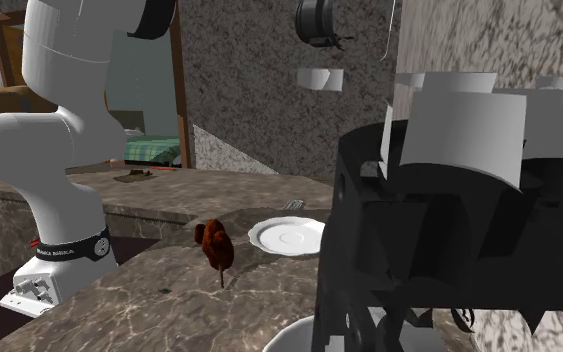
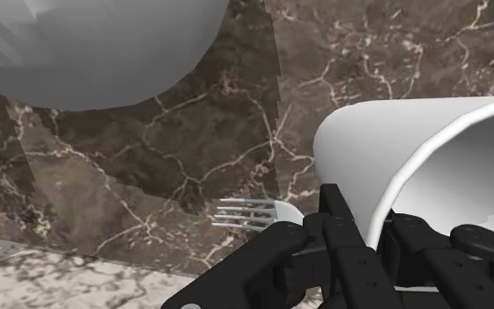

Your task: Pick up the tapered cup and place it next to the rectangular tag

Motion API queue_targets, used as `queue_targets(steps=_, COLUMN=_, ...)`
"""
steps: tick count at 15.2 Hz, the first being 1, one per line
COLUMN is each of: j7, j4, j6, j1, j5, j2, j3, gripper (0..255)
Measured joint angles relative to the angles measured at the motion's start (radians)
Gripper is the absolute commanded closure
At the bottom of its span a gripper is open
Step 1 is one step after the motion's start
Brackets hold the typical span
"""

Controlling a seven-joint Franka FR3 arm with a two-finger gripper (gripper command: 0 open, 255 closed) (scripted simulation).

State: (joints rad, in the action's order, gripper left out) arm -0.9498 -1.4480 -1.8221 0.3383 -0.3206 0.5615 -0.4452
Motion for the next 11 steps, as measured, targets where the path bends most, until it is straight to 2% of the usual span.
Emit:
queue_targets(steps=6, j7=0.0, j4=0.0, j6=0.0, j1=0.0, j5=0.0, j2=0.0, j3=0.0, gripper=255)
queue_targets(steps=11, j7=0.008, j4=0.037, j6=0.047, j1=0.003, j5=0.007, j2=-0.012, j3=-0.004, gripper=255)
